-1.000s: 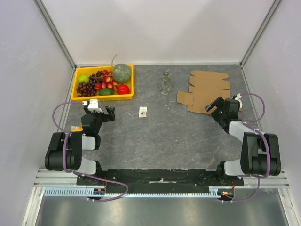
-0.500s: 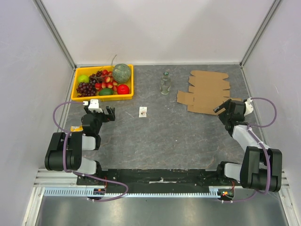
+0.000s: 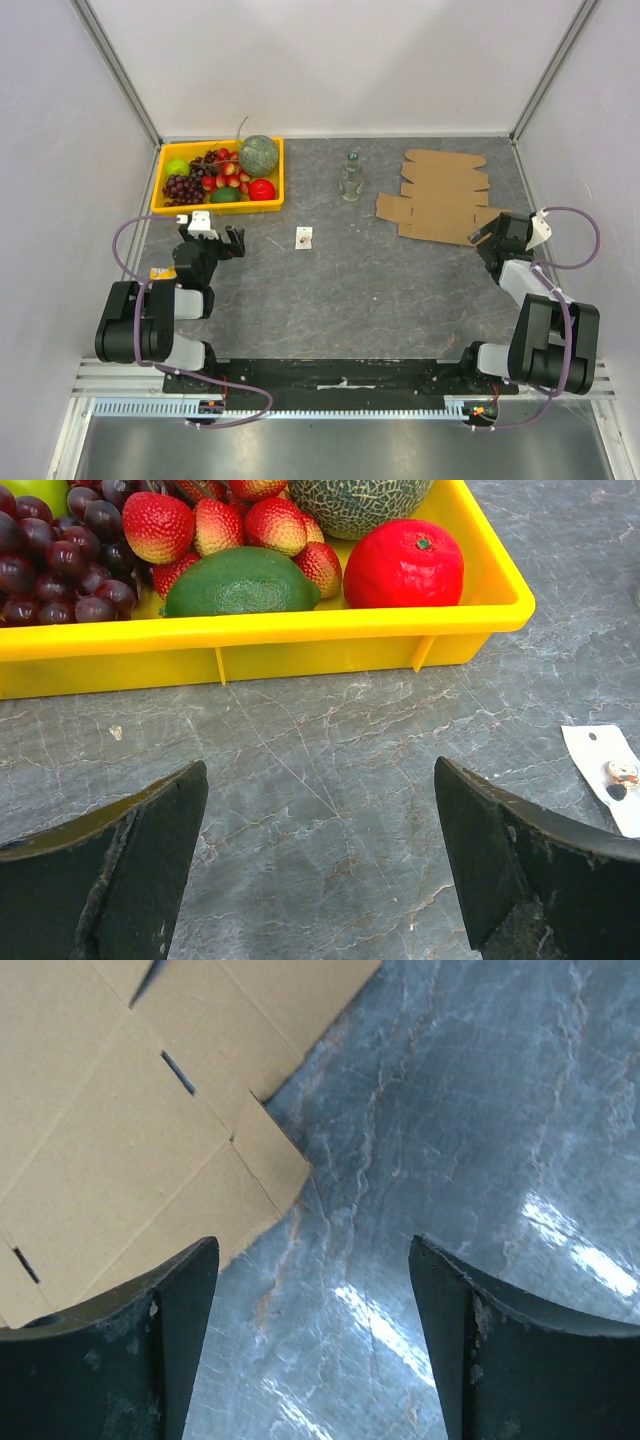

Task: Fold the paper box

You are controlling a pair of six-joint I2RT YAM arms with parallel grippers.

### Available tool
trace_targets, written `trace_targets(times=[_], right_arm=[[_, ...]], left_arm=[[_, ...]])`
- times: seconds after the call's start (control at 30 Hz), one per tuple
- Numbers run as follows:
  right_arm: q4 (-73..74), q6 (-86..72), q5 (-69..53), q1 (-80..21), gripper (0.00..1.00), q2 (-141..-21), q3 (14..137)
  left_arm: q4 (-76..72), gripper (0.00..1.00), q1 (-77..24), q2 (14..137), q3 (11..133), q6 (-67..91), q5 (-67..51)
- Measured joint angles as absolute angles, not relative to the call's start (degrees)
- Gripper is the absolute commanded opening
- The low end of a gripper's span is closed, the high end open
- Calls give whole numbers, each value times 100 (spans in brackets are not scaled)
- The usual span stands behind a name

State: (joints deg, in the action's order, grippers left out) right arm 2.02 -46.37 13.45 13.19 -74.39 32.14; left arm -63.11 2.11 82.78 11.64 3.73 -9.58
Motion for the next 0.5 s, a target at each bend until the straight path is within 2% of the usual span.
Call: trace_targets(times=[0.5], right_arm=[[-1245,-4644,836,1564,63,-7915,2829]], left_arm=[[-6309,100,211,8278,1164,368,-958]])
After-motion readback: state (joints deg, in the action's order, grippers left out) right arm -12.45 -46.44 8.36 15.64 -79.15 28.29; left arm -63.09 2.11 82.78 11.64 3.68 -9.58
